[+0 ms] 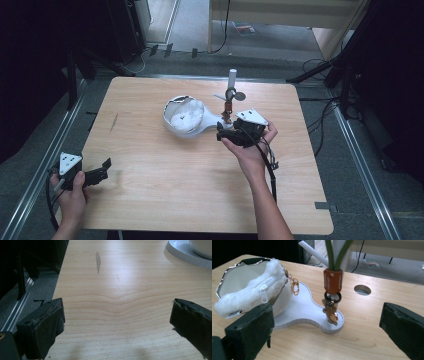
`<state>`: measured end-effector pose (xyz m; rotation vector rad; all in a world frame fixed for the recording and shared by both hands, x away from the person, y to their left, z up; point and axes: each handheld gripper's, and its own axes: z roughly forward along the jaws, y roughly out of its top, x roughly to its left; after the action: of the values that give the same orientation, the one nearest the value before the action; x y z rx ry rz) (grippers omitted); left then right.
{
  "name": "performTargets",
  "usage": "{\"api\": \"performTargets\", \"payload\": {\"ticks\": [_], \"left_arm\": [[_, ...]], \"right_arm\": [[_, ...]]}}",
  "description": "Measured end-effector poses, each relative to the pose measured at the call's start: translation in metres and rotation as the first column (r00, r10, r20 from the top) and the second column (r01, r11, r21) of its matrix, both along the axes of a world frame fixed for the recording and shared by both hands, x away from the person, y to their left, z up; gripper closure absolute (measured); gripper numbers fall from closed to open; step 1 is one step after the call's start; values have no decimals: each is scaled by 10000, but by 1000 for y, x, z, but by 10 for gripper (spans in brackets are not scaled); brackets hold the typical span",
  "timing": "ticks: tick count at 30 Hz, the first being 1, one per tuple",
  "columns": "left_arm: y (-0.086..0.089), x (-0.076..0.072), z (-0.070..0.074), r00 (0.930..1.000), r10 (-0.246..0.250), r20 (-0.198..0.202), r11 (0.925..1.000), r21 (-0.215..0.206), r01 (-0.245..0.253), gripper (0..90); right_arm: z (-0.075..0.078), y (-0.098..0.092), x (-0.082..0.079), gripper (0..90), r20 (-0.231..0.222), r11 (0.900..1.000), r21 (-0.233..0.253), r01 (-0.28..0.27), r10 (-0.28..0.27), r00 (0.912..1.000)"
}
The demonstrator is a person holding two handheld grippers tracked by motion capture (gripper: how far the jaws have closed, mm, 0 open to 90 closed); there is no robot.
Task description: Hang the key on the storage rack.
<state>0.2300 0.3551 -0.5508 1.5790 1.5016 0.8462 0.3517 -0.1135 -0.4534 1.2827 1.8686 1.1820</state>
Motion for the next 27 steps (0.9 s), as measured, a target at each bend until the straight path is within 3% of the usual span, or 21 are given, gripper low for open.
{"api": "performTargets", "payload": {"ticks": [4, 15, 27], "left_arm": [[0, 0, 0, 10000, -1, -1, 10000, 11, 1, 4], [0, 0, 0, 10000, 19, 8, 10000, 63, -19, 4], [-1, 0, 0, 10000, 31, 25, 10000, 63, -31, 4]], "right_arm": [[-4, -12, -9, 0, 49, 10000, -66, -27, 27, 10000], [-22, -47, -33, 0, -167, 9981, -183, 592, -595, 9981], [-33, -82, -55, 0, -189, 9952, -37, 980, -981, 9950]]}}
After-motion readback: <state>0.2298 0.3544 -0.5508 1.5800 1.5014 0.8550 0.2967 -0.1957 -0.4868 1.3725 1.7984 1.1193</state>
